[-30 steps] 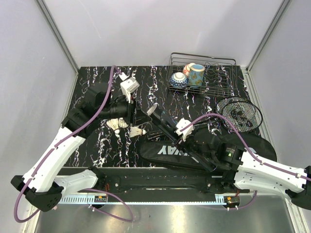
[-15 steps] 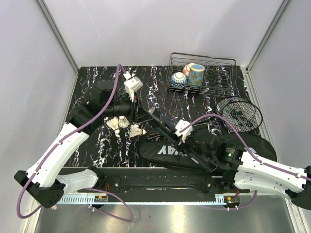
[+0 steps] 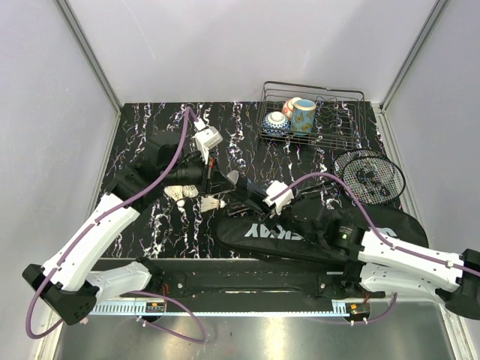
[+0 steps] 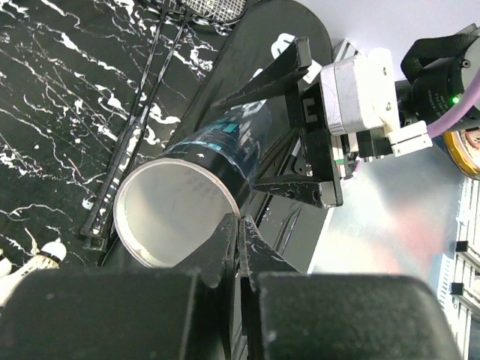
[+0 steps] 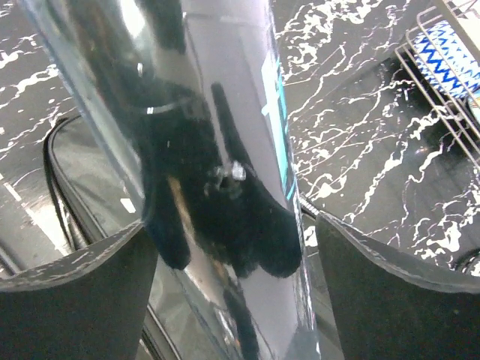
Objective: Pack up the badminton gear
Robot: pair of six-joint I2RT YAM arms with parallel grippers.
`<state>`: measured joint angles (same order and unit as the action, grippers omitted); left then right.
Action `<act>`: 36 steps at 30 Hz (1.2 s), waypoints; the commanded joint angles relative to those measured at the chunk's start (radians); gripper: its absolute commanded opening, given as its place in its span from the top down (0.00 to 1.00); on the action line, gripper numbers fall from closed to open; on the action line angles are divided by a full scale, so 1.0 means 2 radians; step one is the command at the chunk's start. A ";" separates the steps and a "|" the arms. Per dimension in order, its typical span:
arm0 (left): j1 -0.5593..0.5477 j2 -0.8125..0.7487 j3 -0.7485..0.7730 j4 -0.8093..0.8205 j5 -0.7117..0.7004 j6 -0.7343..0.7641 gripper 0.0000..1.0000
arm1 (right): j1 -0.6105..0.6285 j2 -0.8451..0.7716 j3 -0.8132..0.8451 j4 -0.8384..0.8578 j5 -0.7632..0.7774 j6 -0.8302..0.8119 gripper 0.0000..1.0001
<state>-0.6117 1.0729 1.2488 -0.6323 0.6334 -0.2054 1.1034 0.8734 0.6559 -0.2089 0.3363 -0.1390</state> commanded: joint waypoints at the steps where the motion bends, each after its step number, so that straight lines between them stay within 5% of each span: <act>1: -0.004 -0.014 -0.015 0.035 0.014 -0.013 1.00 | -0.002 0.030 -0.008 0.096 0.075 -0.020 0.06; 13: -0.013 -0.014 -0.016 0.045 0.008 -0.036 1.00 | -0.002 0.112 0.091 0.124 0.030 -0.080 0.04; 21: -0.013 -0.009 0.007 0.001 0.014 -0.025 1.00 | -0.001 0.111 0.084 0.124 0.030 -0.105 0.46; 36: 0.079 -0.096 0.057 0.010 -0.014 -0.086 1.00 | -0.002 0.007 -0.011 0.157 0.064 -0.112 0.62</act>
<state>-0.4641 0.8978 1.3102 -0.6346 0.6262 -0.3298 1.1030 0.9180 0.6373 0.0654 0.3981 -0.3801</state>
